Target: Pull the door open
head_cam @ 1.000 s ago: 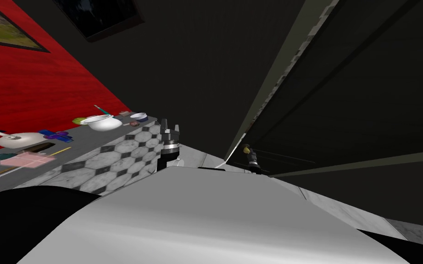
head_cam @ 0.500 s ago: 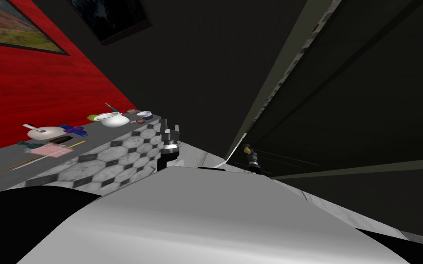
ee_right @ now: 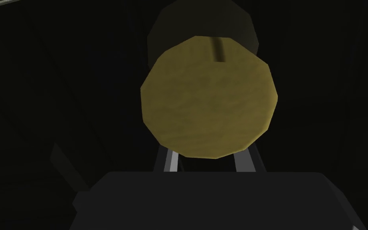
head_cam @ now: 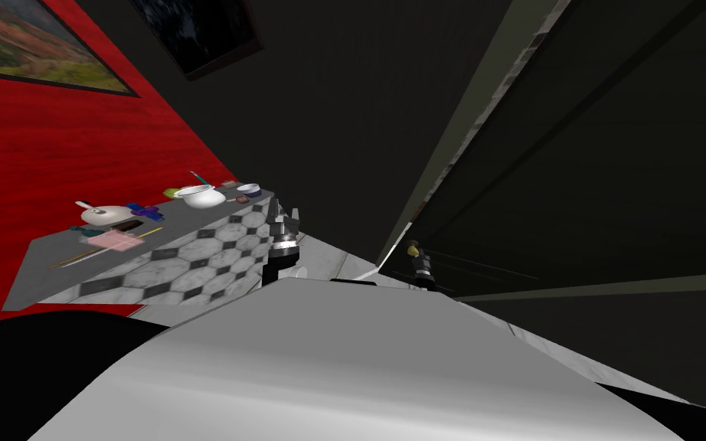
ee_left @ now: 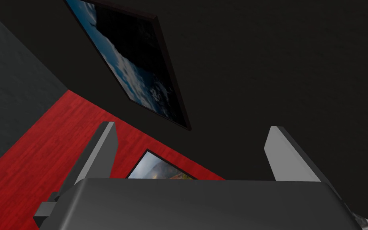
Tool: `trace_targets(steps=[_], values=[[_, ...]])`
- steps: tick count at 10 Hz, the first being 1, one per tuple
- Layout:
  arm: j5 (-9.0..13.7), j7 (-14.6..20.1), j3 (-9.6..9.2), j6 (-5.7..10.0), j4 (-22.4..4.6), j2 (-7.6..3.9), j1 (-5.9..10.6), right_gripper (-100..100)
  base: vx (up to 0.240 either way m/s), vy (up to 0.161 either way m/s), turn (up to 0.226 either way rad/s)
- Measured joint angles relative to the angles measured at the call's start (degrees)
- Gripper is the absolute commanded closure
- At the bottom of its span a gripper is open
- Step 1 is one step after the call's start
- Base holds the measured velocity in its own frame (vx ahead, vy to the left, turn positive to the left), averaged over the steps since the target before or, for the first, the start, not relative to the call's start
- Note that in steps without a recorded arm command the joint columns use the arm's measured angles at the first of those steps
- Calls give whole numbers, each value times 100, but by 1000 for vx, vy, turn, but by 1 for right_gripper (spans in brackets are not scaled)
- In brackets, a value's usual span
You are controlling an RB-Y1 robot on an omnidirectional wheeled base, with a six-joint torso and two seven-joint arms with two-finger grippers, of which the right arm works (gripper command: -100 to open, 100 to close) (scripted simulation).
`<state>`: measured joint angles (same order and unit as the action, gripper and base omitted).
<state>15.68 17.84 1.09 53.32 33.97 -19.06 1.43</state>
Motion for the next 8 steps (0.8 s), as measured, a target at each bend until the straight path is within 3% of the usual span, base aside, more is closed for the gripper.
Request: trace_targets(steps=[4, 7, 8], values=[[247, 608, -66, 20, -112, -2, 41, 100, -60, -20, 83], [390, 1005, -98, -70, 23, 16, -34, 100, -47, -13, 76], [451, 1170, -114, -46, -49, 9, -11, 100, -43, -18, 45]])
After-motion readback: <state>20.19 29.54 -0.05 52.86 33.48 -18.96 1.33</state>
